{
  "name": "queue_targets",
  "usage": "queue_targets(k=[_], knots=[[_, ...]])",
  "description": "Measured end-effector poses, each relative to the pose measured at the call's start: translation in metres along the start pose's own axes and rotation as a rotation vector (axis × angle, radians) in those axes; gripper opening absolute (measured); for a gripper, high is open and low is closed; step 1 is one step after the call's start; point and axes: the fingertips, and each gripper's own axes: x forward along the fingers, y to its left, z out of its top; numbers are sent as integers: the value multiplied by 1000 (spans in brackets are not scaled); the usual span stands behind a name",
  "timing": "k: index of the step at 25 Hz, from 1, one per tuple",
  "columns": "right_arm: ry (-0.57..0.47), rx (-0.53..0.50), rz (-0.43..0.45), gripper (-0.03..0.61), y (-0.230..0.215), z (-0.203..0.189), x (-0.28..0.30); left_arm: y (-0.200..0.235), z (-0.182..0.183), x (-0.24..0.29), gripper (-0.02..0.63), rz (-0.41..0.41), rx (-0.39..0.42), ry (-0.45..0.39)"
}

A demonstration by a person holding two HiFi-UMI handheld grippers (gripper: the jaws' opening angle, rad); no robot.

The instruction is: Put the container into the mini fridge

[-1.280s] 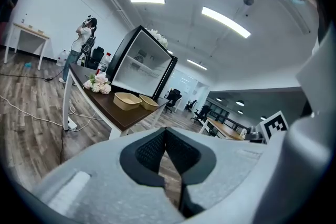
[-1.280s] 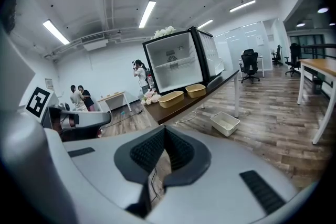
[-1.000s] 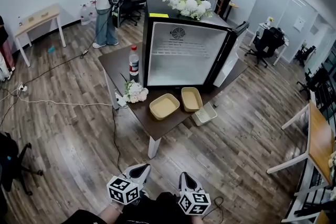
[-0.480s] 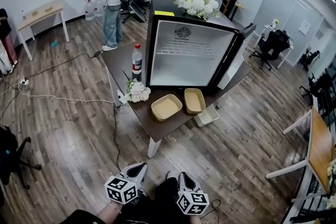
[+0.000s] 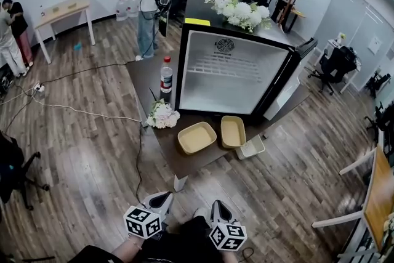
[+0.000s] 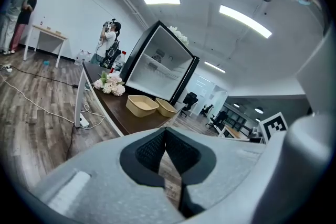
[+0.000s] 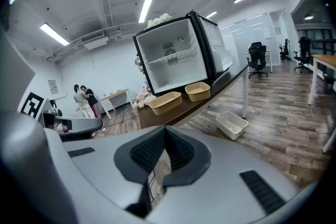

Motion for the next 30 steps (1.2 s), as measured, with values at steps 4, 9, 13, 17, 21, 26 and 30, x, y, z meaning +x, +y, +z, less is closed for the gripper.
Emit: queue_targets(k=[4, 9, 13, 17, 21, 26, 30], knots=[[7, -8, 25, 8, -19, 21, 24, 3, 8, 27, 8, 33, -14, 3], [25, -12, 47, 8, -48, 40, 47, -1, 19, 64, 8, 65, -29, -9], [39, -21, 71, 8, -73, 54, 62, -4, 23, 95, 8, 104, -41, -10], [46, -40, 87, 8, -100, 71, 75, -9, 24, 123, 8, 138, -61, -13], [54, -48, 92, 8, -130, 84, 84, -15, 30, 151, 8, 164, -76, -37], [68, -40, 96, 8, -157, 88, 92, -14, 36, 171, 8, 221, -79, -63], [85, -14, 98, 8, -165, 84, 98, -3, 37, 169, 8, 287, -77, -62]])
